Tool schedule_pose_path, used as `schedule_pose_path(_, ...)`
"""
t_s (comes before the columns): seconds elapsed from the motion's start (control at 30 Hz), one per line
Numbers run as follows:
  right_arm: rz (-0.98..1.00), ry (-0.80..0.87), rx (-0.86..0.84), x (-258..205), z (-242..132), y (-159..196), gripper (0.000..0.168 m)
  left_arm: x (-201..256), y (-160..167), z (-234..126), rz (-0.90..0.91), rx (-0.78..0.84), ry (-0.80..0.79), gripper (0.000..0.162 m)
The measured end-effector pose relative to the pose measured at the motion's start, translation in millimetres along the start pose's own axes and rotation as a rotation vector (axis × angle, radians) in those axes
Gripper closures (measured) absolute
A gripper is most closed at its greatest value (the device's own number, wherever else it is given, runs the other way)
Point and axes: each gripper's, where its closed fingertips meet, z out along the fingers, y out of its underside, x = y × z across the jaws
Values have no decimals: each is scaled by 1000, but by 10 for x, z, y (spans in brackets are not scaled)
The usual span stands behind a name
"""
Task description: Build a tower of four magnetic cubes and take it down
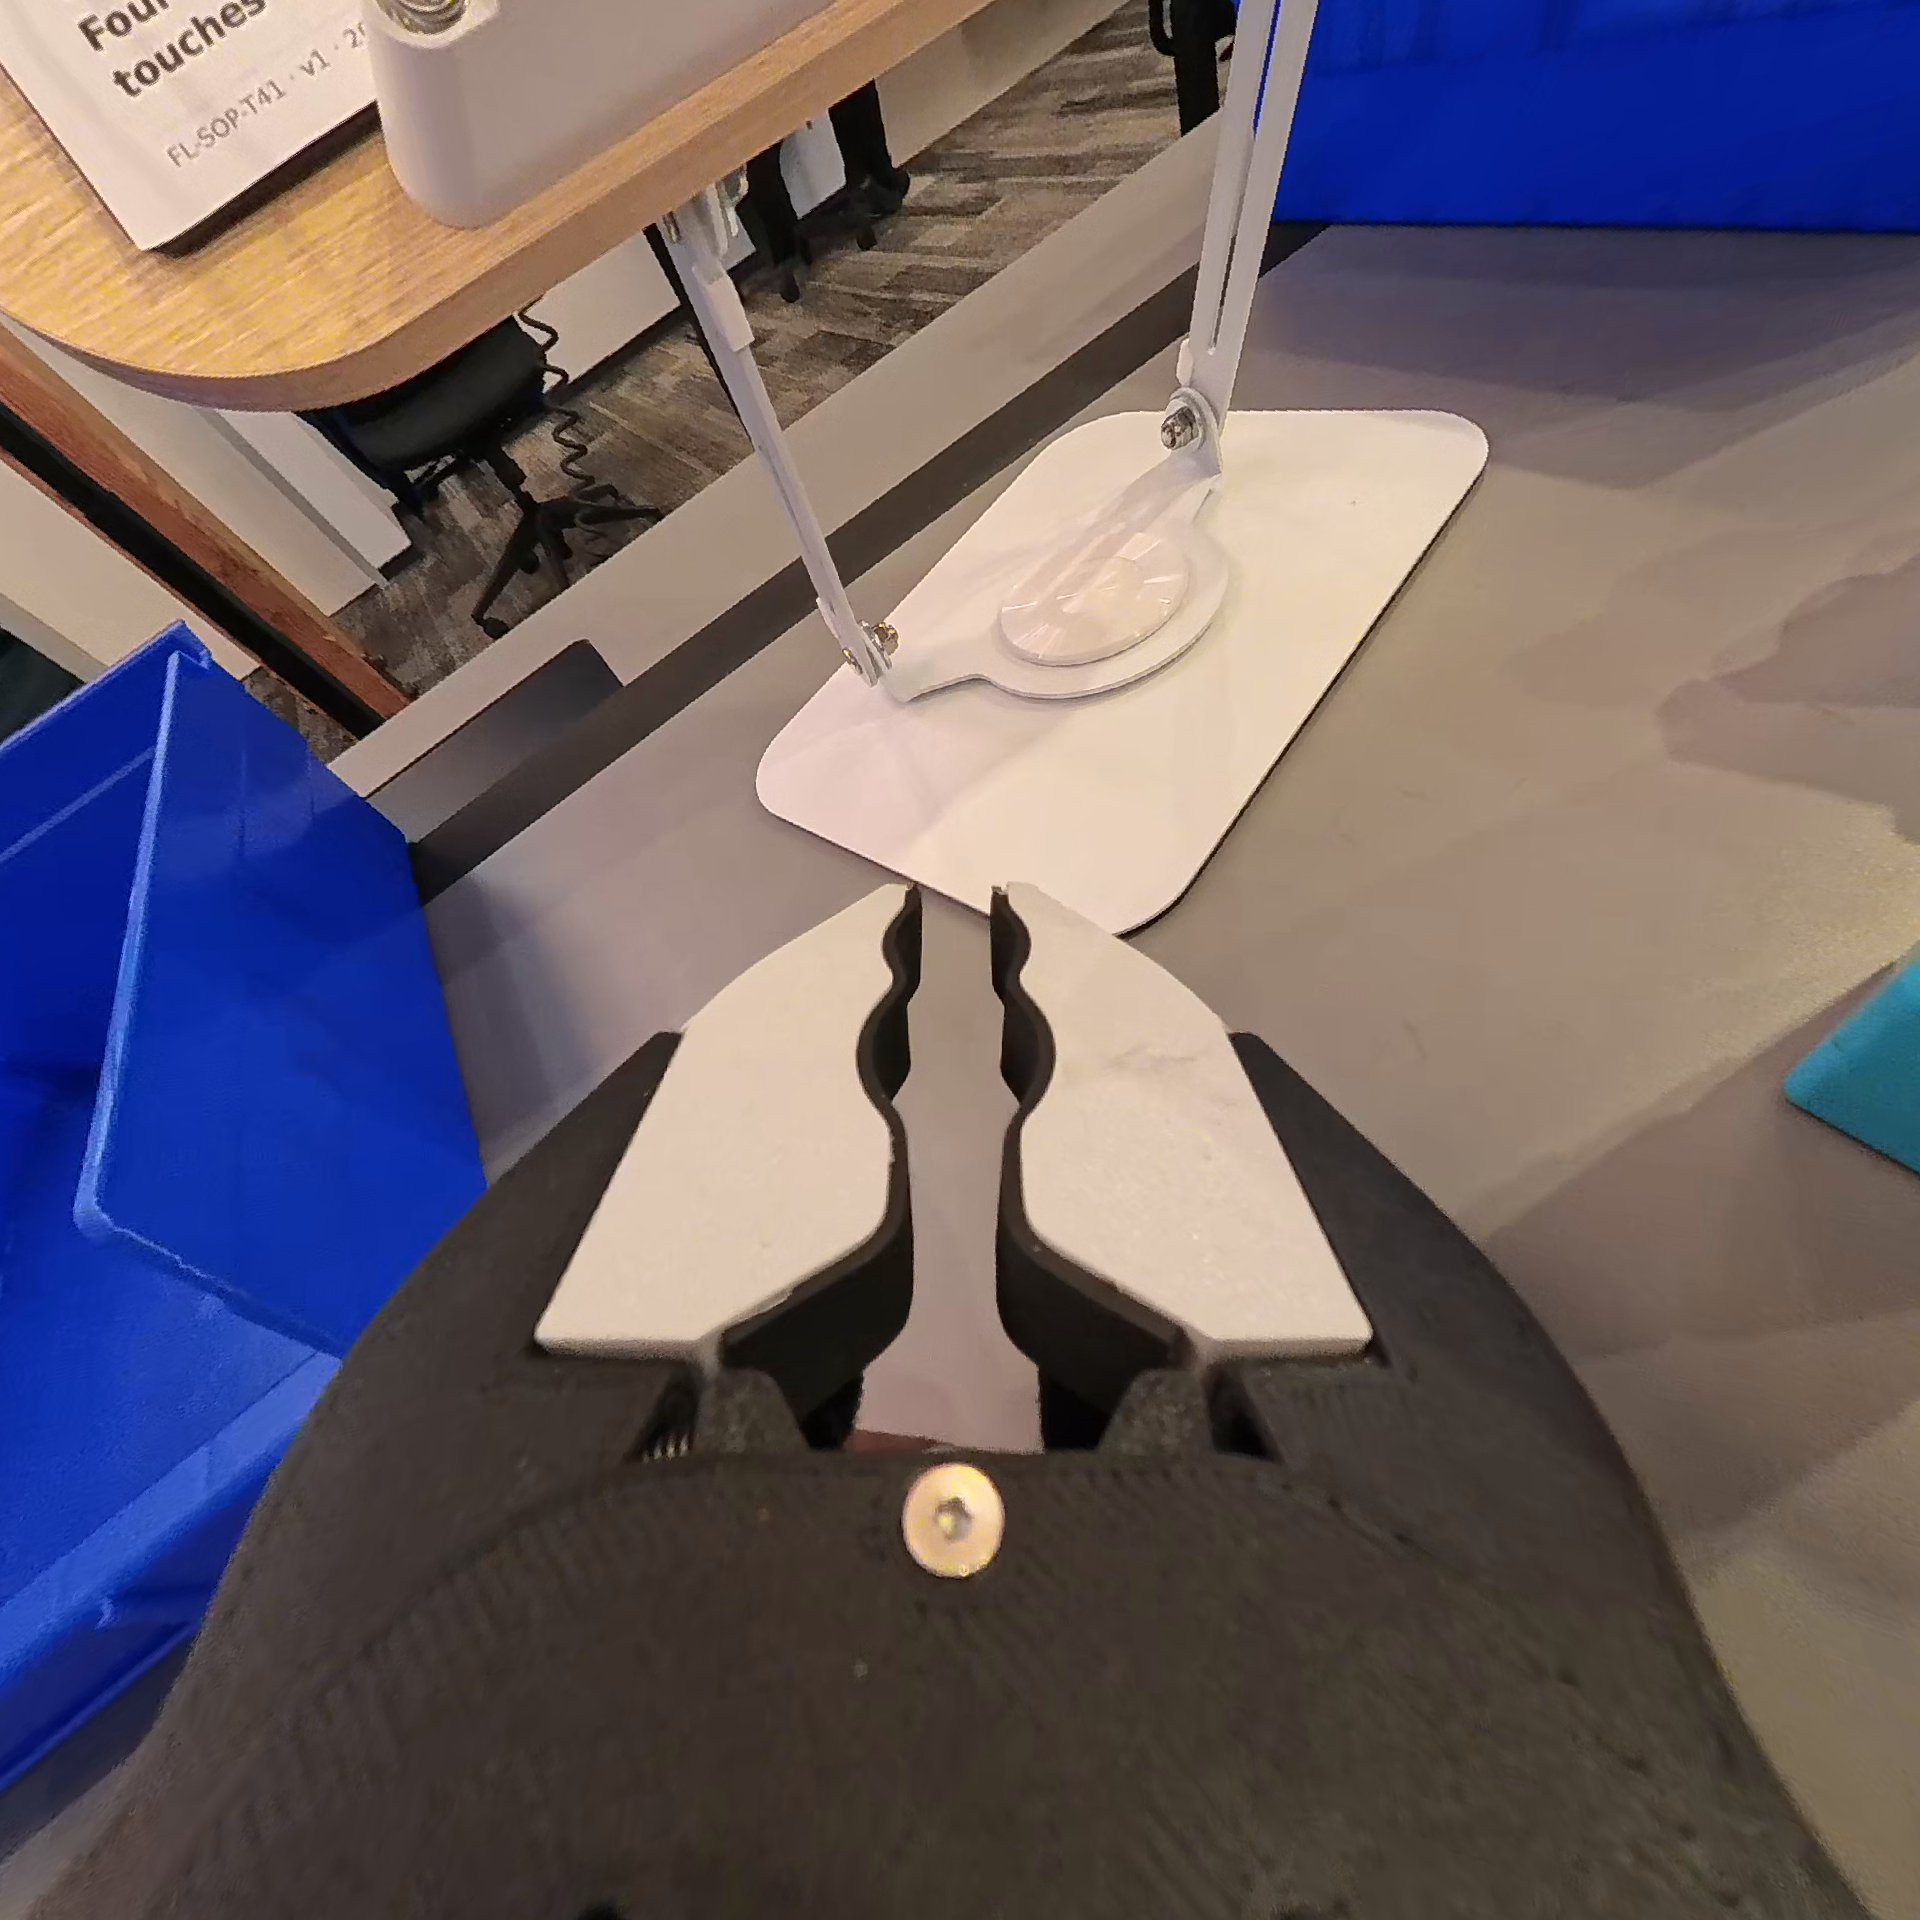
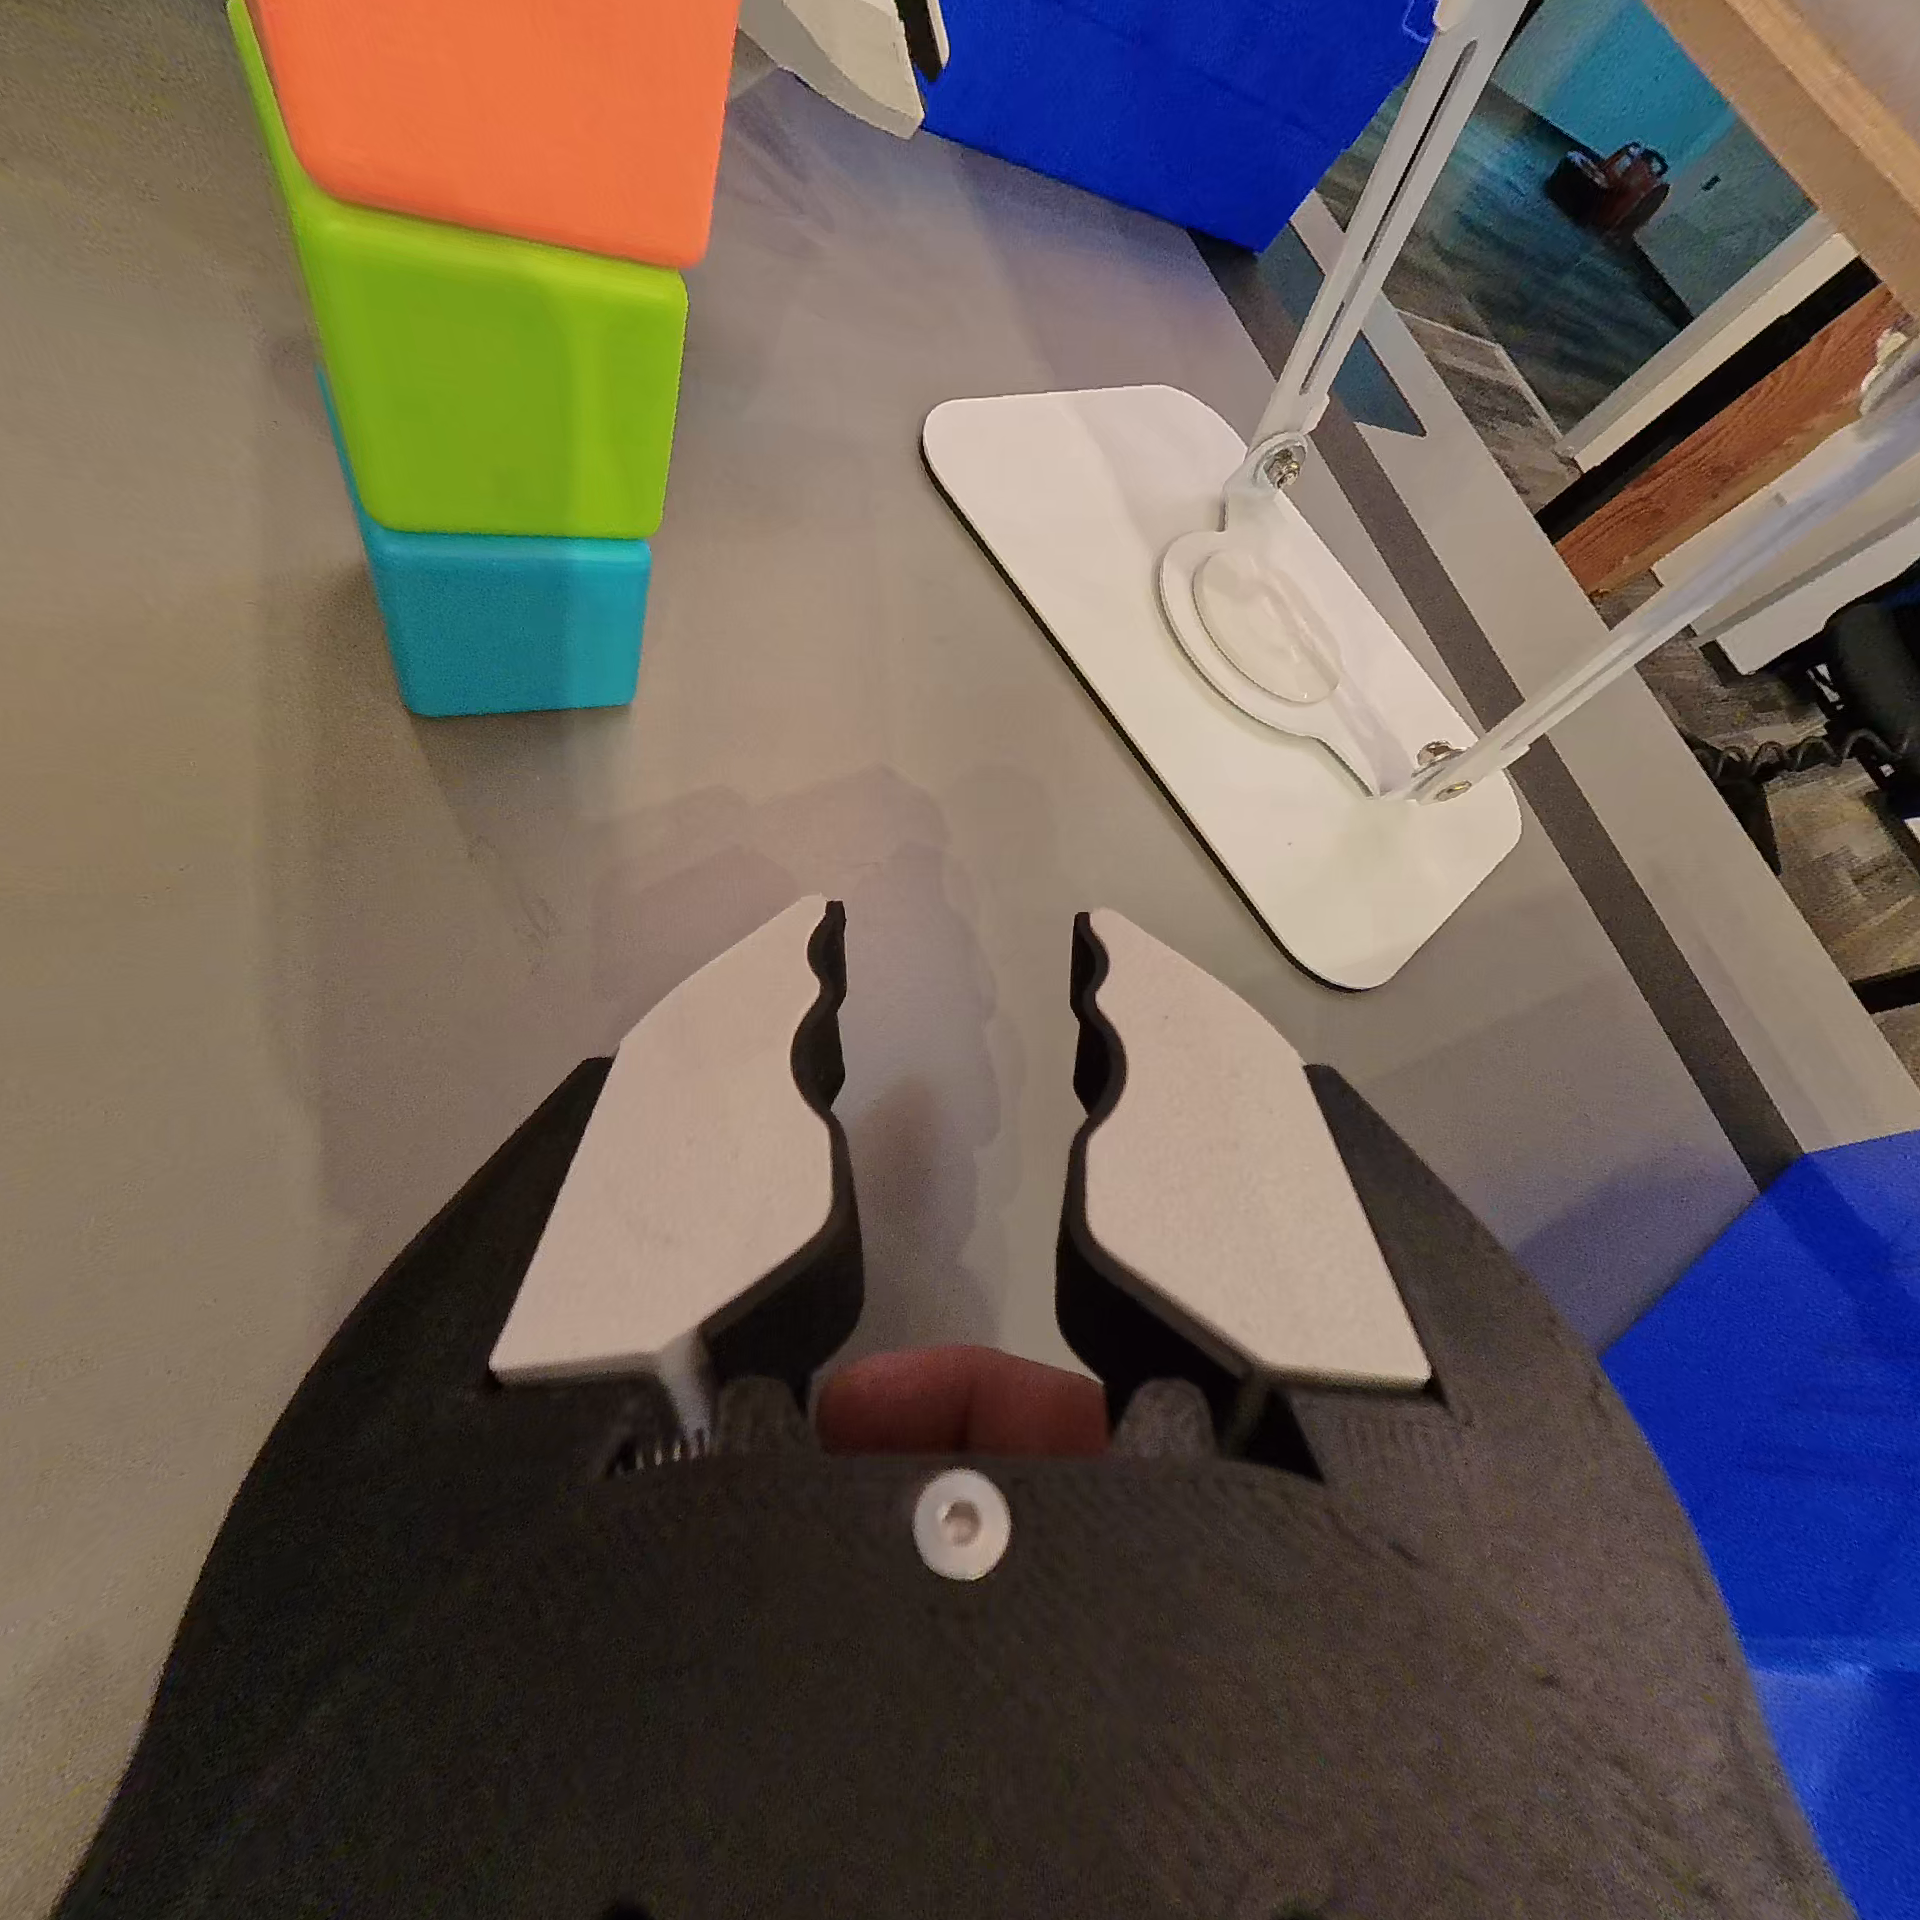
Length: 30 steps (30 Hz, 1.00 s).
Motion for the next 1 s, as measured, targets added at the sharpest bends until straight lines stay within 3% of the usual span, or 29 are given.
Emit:
schedule_pose_path(0.47,9,1,5,7,-3,-4,125,-77,-83,-101,-16,43,18,135)
schedule_pose_path(0.83,22,2,11,17,-6,-5,123,231,-236,-264,-49,115,302,99)
schedule_pose_path(1.0,26,2,12,20,-6,-4,123,415,-275,-381,-41,145,445,90)
